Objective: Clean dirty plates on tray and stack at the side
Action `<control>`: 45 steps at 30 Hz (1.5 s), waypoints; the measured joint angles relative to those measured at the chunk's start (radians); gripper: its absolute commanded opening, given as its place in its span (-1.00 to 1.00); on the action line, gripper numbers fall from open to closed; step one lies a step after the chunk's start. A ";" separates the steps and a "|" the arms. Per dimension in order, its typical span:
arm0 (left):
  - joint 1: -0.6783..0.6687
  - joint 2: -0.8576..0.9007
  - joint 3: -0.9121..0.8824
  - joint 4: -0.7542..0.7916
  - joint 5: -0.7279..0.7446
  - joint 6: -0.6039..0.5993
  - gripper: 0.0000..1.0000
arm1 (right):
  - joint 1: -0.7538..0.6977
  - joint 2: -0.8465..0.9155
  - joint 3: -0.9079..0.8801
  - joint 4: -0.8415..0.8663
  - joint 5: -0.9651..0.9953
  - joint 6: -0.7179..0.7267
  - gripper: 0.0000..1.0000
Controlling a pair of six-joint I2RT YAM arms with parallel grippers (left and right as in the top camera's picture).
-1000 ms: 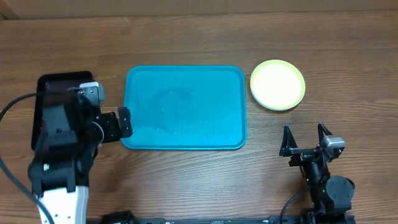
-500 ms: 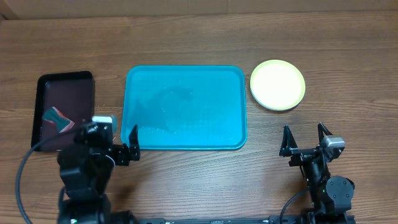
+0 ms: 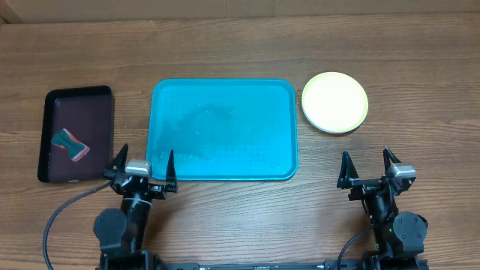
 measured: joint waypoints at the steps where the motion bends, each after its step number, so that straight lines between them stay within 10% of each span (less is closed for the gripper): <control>1: -0.003 -0.013 -0.017 0.023 0.001 0.000 1.00 | 0.000 0.000 0.000 0.000 0.000 0.000 1.00; 45: -0.111 -0.227 -0.093 -0.163 -0.225 -0.147 0.99 | 0.000 0.000 0.000 0.000 0.000 0.000 1.00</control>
